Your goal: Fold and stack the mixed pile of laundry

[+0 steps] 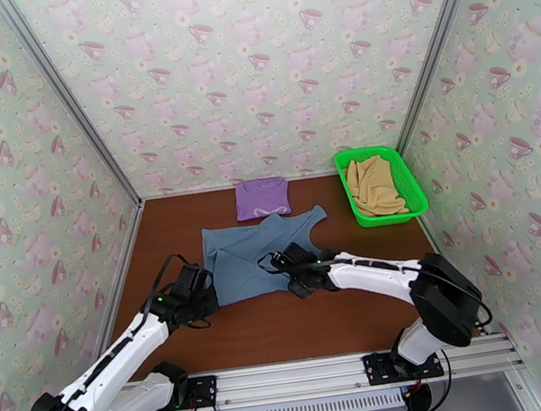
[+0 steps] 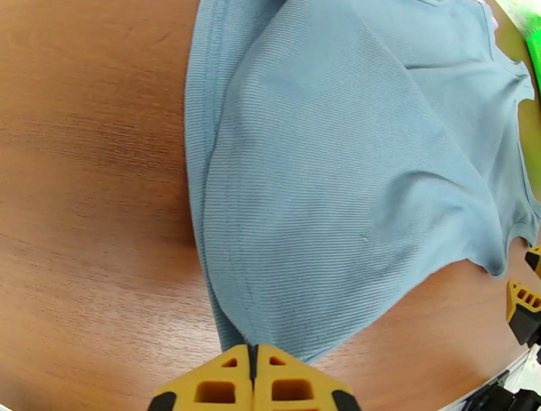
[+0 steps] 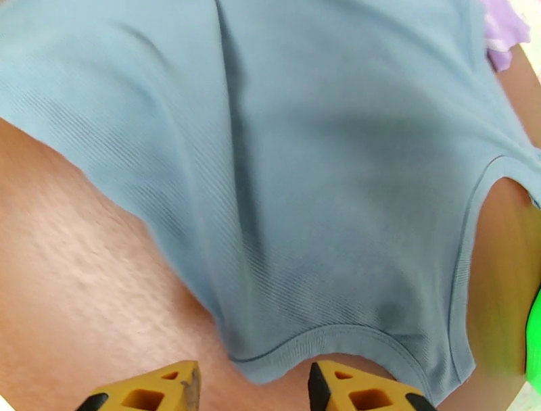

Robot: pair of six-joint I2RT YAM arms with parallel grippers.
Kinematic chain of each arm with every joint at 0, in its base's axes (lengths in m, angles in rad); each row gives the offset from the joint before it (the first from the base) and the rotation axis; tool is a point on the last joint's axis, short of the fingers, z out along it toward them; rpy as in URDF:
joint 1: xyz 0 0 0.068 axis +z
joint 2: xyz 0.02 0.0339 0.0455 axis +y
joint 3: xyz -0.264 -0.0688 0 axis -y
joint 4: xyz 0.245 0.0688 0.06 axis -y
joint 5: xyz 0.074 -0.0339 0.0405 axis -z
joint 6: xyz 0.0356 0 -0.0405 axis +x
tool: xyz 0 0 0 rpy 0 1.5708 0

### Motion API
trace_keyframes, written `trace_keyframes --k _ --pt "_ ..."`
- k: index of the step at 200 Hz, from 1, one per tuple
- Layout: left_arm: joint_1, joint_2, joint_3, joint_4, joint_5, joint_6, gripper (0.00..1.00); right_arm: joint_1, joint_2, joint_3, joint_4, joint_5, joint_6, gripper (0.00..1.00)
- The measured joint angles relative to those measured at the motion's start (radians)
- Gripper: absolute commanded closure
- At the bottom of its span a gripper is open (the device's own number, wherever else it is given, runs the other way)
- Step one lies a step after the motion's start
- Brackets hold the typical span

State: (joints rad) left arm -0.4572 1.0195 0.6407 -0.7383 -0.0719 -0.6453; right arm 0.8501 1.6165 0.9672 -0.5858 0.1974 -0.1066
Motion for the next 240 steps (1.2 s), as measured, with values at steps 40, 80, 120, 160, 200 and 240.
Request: trace_keyframes --k 40,80,120,160,200,240 --pt "0.01 0.037 0.002 0.025 -0.045 0.002 1.0 0.024 0.028 -0.011 0.006 0.023 -0.003 0.57" --pt "0.02 0.048 0.014 0.032 -0.057 0.013 1.0 0.035 0.032 -0.014 0.018 0.036 0.001 0.6" --pt "0.031 0.048 0.014 0.035 -0.057 0.02 1.0 0.041 0.058 -0.012 0.018 0.036 0.007 0.6" --pt "0.034 0.048 0.014 0.039 -0.056 0.02 1.0 0.041 0.111 0.021 0.005 0.042 0.008 0.62" --pt "0.037 0.047 0.067 0.023 -0.056 0.028 1.0 0.051 0.153 0.064 -0.009 0.059 0.001 0.93" --pt "0.054 0.027 0.142 -0.012 -0.057 0.05 1.0 0.051 0.158 0.083 -0.015 0.057 -0.008 1.0"
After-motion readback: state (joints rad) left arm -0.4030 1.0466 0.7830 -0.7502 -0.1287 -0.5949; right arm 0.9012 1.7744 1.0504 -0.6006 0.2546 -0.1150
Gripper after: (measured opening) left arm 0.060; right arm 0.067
